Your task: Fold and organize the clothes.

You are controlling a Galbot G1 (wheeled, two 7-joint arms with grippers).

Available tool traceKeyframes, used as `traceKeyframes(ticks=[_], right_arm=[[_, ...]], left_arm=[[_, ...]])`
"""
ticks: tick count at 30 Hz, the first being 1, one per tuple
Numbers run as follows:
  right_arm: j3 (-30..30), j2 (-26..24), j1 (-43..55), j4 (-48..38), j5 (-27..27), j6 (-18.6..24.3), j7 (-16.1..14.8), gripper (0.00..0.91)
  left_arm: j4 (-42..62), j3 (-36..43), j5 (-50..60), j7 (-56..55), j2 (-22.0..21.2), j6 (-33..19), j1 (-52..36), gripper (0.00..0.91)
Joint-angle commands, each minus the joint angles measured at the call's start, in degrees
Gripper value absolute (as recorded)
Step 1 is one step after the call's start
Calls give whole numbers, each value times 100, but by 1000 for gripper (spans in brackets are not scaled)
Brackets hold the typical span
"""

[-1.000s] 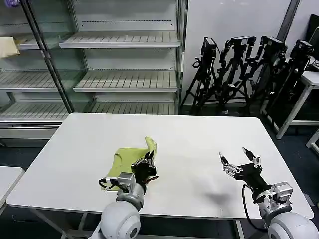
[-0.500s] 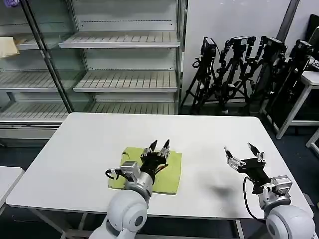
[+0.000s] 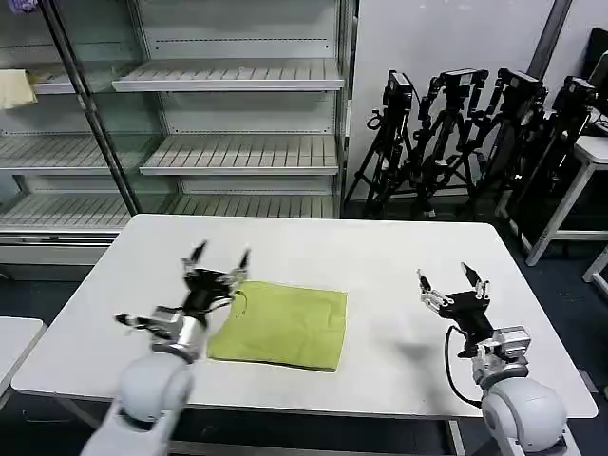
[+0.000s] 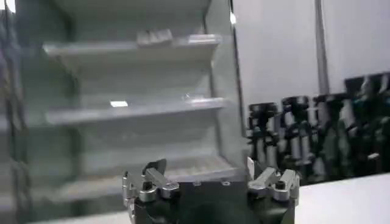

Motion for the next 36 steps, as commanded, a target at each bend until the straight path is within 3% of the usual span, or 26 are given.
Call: traceKeyframes(ticks=[1, 7, 11, 21, 36], right_arm=[[-509, 277, 337, -280, -419, 227, -11, 907], [-490, 438, 385, -315, -509, 233, 7, 907], [-461, 515, 316, -354, -935, 337, -70, 907], [-390, 551, 320, -460, -1063, 683, -63, 907], [-462, 485, 326, -501, -1051, 870, 11, 907]], left_arm=[[743, -1741, 825, 1513, 666, -1436, 549, 907], [707, -1599, 768, 1524, 570, -1508, 519, 907], [670, -1400, 766, 1522, 574, -1530, 478, 907], [487, -1292, 804, 1494, 523, -1547, 420, 907], [393, -1160, 939, 1410, 473, -1561, 442, 907]])
